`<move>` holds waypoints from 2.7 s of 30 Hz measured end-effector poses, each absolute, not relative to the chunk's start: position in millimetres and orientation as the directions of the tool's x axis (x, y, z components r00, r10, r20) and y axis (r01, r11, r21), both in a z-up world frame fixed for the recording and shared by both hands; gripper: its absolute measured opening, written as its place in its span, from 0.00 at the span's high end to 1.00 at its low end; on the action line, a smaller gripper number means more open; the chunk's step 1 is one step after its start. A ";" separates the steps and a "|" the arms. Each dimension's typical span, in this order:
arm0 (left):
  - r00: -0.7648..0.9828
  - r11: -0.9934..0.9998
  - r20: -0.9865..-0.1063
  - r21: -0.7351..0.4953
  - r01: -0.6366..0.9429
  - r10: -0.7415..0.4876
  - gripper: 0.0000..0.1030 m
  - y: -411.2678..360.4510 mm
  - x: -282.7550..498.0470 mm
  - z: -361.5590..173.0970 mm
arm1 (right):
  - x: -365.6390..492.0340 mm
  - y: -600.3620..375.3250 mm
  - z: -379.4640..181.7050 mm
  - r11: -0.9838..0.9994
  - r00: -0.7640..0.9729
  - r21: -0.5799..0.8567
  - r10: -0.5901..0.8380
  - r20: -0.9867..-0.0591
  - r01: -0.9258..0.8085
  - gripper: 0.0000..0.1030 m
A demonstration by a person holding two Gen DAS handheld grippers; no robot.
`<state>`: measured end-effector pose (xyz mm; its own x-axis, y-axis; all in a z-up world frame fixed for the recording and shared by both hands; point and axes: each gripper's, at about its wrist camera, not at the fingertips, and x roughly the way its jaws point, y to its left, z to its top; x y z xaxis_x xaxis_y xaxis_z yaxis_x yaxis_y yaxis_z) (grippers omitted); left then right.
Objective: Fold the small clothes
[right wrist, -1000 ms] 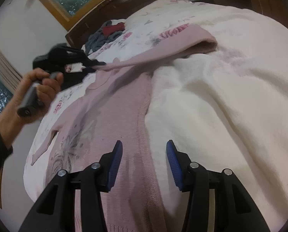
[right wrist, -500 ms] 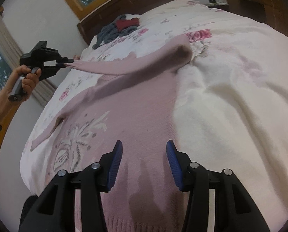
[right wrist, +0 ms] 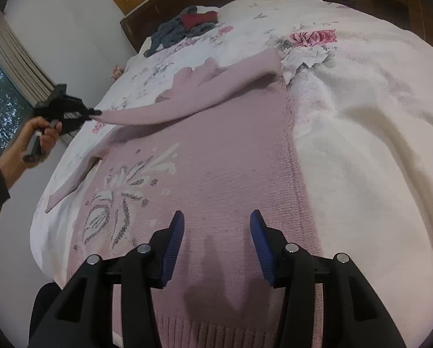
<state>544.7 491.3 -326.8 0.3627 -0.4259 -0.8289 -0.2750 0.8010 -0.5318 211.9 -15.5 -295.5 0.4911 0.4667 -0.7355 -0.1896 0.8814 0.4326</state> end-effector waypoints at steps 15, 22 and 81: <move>0.483 0.799 -0.808 -0.518 -0.307 -0.338 0.78 505.5 517.7 -336.2 | 275.7 -20.3 -263.5 0.869 0.524 0.444 0.488 -0.698 -0.218 0.52; 0.402 0.772 -0.784 -0.588 -0.240 -0.473 0.73 457.7 533.3 -377.1 | 392.6 -27.4 -254.9 0.884 0.574 0.447 0.440 -0.691 -0.139 0.52; 0.848 0.591 -0.519 -0.720 -0.364 -0.110 0.94 725.7 330.3 -194.1 | 325.7 102.5 -243.4 0.783 0.352 0.532 0.621 -0.700 -0.323 0.48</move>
<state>330.3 725.7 -194.1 0.8479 -0.1097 -0.5187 -0.3639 0.5910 -0.7199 325.7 102.5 -243.4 0.3517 0.6210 -0.7004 -0.3232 0.7828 0.5318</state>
